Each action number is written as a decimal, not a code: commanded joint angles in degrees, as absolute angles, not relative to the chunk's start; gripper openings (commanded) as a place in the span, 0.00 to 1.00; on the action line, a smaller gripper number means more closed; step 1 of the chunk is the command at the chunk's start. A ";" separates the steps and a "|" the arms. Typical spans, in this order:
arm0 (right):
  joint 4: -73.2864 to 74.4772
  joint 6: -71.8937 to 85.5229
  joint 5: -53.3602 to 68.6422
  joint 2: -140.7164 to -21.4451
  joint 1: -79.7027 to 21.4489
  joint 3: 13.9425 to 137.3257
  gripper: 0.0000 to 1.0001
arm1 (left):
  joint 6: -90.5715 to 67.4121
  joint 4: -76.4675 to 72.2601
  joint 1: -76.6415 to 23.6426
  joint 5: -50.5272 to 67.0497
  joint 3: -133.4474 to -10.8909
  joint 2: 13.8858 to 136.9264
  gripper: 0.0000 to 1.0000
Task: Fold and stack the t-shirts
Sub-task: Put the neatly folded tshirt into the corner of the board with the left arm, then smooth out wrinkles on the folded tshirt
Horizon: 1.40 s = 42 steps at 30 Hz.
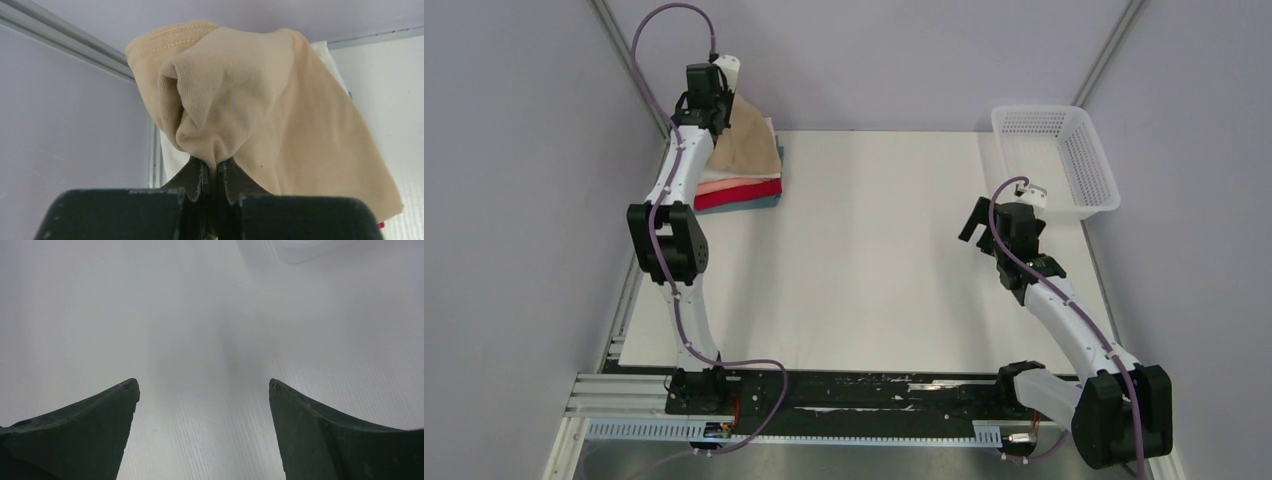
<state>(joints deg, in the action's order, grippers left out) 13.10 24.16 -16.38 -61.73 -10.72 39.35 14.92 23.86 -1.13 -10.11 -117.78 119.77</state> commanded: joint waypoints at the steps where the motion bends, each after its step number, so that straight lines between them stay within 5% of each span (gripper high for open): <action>1: 12.66 24.96 -18.30 -59.93 -10.49 40.28 1.00 | 15.82 24.12 0.80 -8.68 -122.63 121.17 0.00; 11: 13.22 24.64 -19.90 -59.81 -10.44 40.15 1.00 | 15.31 26.13 5.34 -8.01 -124.47 124.87 0.00; 13: 13.36 24.53 -20.39 -59.94 -10.44 40.23 1.00 | 14.46 27.56 6.07 -8.43 -125.89 126.37 0.08; 14: 13.44 24.52 -20.50 -60.00 -10.43 40.25 1.00 | 14.17 28.10 6.57 -8.50 -127.29 126.91 0.22; 17: 13.62 24.31 -20.79 -60.03 -10.43 40.41 1.00 | 11.57 29.56 7.56 -10.06 -129.90 128.81 0.37; 19: 13.85 23.99 -21.08 -60.14 -10.41 40.87 1.00 | 9.15 29.44 8.17 -13.36 -131.02 129.34 0.62; 20: 14.02 23.99 -21.05 -60.12 -10.45 41.13 1.00 | 8.31 29.35 8.35 -16.48 -131.43 129.50 0.90; 21: 14.15 24.03 -20.95 -60.07 -10.41 41.35 1.00 | 6.67 28.92 8.42 -18.04 -132.22 129.48 0.97; 27: 14.62 24.51 -20.22 -58.03 -10.43 41.12 1.00 | -0.90 29.31 8.41 -22.22 -132.44 126.04 1.00; 37: 16.56 25.65 -21.10 -54.03 -10.39 38.58 1.00 | -5.56 19.38 8.55 6.16 -121.10 121.01 1.00; 42: 16.94 25.33 -22.12 -56.41 -10.39 39.78 1.00 | -7.45 18.45 9.65 9.05 -123.62 125.77 1.00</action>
